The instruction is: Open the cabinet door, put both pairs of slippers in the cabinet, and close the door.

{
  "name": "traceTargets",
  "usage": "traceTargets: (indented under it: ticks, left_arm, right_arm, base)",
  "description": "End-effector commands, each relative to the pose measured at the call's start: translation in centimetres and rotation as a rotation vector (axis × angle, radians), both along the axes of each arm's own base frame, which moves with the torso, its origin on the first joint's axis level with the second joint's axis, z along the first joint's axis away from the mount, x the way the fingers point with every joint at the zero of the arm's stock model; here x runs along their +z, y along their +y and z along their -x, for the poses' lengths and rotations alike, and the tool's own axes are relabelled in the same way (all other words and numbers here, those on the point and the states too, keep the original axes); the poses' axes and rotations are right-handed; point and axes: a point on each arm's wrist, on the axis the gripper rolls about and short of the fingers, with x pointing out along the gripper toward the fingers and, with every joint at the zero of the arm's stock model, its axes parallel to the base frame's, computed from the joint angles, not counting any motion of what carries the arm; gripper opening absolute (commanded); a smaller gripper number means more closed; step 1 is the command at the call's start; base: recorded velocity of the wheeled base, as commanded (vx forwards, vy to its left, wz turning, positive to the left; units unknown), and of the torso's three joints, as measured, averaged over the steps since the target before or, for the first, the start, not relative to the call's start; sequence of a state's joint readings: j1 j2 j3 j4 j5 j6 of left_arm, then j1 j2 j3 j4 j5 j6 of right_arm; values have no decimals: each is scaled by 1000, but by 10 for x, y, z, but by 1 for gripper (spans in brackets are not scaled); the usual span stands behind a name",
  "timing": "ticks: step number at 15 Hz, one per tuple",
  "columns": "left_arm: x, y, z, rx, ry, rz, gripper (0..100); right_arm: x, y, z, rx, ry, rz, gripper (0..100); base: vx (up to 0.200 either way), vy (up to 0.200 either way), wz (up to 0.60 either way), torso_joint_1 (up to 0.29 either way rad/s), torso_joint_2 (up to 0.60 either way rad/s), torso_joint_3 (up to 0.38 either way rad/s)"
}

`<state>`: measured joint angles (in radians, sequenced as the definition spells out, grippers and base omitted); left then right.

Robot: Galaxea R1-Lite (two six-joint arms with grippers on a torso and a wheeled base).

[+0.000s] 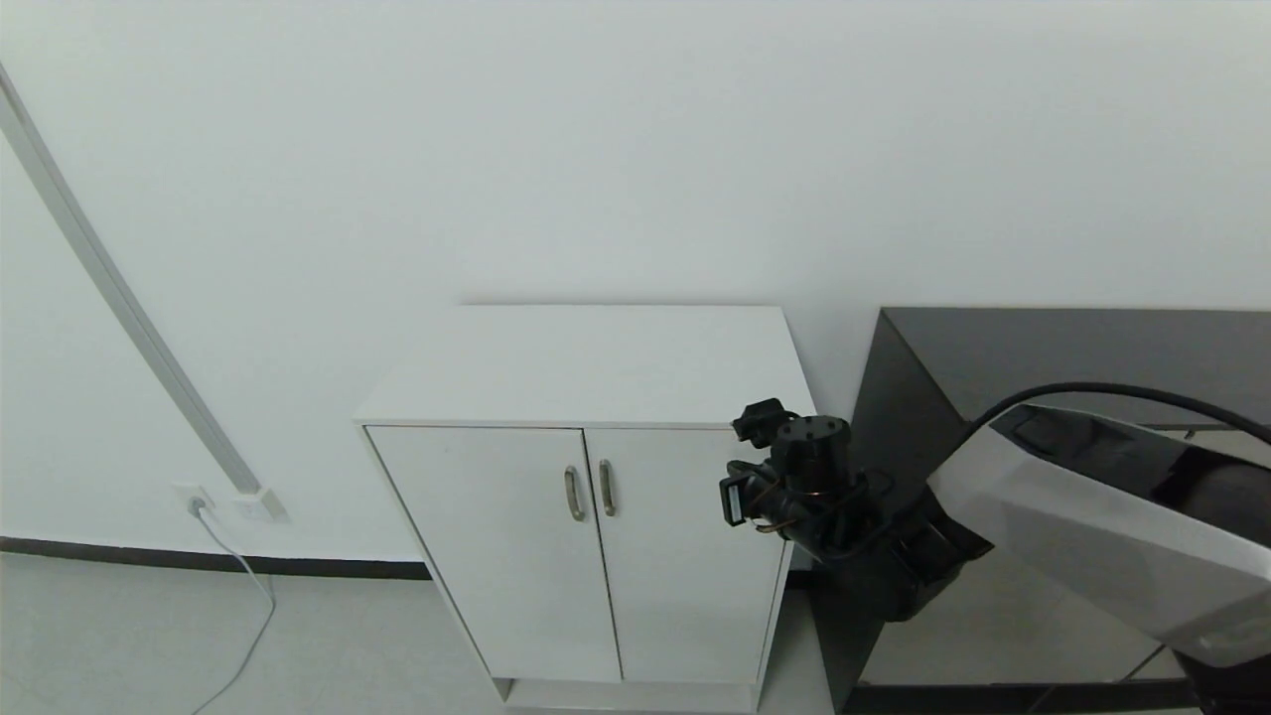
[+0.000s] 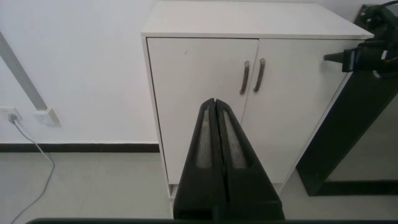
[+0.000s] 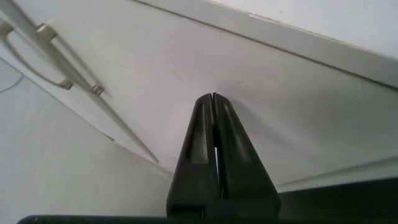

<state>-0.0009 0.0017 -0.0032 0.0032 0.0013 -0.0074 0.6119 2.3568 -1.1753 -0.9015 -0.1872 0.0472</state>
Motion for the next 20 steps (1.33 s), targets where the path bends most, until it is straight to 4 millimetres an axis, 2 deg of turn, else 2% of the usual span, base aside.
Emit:
traceTargets:
  ticks: [1, 2, 4, 6, 8, 9, 10, 12, 15, 17, 20]
  left_arm:
    - [0, 0, 0, 0, 0, 0, 0]
    - [0, 0, 0, 0, 0, 0, 0]
    - [0, 0, 0, 0, 0, 0, 0]
    - [0, 0, 0, 1, 0, 0, 0]
    - [0, 0, 0, -2, 0, 0, 0]
    - [0, 0, 0, 1, 0, 2, 0]
    - [0, 0, 0, 0, 0, 2, 0]
    - [0, 0, 0, -2, 0, 2, 0]
    - [0, 0, 0, -2, 0, 2, 0]
    - [0, 0, 0, 1, 0, 3, 0]
    - [0, 0, 0, 1, 0, 3, 0]
  right_arm:
    - [42, -29, 38, -6, -36, -25, 0]
    - [49, -36, 44, -14, -43, -29, 0]
    - [77, -84, 83, -67, -50, -31, 0]
    - [93, -124, 110, -163, -70, -25, 0]
    - [102, -156, 132, -283, -87, -11, 0]
    - [100, -180, 153, -370, -63, 22, 0]
    - [98, -189, 163, -403, -54, 32, 0]
    - [93, -222, 207, -516, -55, 38, 0]
    - [89, -245, 254, -605, -67, 65, 0]
    - [84, -250, 288, -602, -65, 61, 0]
    - [63, -257, 345, -586, -79, 47, 0]
  base:
    - [0, 0, 0, 0, 0, 0]
    - [0, 0, 0, 0, 0, 0]
    - [0, 0, 0, 0, 0, 0]
    - [0, 0, 0, 0, 0, 0]
    - [0, 0, 0, 0, 0, 0]
    - [0, 0, 0, 0, 0, 0]
    - [0, 0, 0, 0, 0, 0]
    - [0, 0, 0, 0, 0, 0]
    - [0, 0, 0, 0, 0, 0]
    - [0, 0, 0, 0, 0, 0]
    - [0, 0, 0, 0, 0, 0]
